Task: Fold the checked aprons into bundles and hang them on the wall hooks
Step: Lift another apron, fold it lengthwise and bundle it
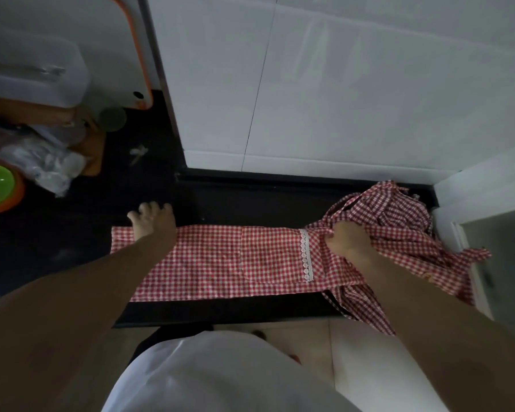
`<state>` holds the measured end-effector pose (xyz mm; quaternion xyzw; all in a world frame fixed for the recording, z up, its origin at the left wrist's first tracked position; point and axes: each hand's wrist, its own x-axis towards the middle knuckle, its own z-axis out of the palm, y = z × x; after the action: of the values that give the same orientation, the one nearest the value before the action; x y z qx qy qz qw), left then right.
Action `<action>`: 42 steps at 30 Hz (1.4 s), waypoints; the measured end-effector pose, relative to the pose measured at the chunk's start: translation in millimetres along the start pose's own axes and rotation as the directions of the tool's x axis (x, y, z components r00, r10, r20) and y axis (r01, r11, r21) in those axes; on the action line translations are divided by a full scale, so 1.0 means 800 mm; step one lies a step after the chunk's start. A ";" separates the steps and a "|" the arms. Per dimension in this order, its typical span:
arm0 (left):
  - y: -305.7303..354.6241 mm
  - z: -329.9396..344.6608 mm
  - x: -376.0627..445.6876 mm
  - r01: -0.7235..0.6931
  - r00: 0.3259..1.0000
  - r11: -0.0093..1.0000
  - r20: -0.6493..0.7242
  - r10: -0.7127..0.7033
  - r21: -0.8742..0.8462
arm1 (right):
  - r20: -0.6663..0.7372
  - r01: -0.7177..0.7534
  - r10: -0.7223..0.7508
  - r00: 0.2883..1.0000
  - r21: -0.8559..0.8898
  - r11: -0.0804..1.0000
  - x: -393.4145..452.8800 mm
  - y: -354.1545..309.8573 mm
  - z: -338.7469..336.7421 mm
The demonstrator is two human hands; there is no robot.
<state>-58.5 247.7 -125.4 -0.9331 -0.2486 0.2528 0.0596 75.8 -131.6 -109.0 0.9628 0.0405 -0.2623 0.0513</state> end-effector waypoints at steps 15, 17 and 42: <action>0.156 -0.005 -0.078 -0.330 0.882 0.907 0.258 0.395 -0.264 | 0.101 -0.009 0.002 0.995 0.065 0.998 -0.014 -0.070 0.010; 0.153 0.002 -0.073 -0.250 0.894 0.932 0.306 0.327 -0.264 | 0.071 0.018 -0.031 0.997 0.173 0.985 -0.019 -0.078 0.020; 0.181 0.009 -0.048 -0.095 0.887 0.972 0.426 0.180 -0.214 | 0.459 0.087 -0.304 0.834 0.436 0.896 0.003 0.089 -0.039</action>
<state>-28.6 102.8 -149.0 -0.8680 -0.2111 0.4371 -0.1046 101.0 -198.0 -77.6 0.8369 0.0714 -0.5172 -0.1642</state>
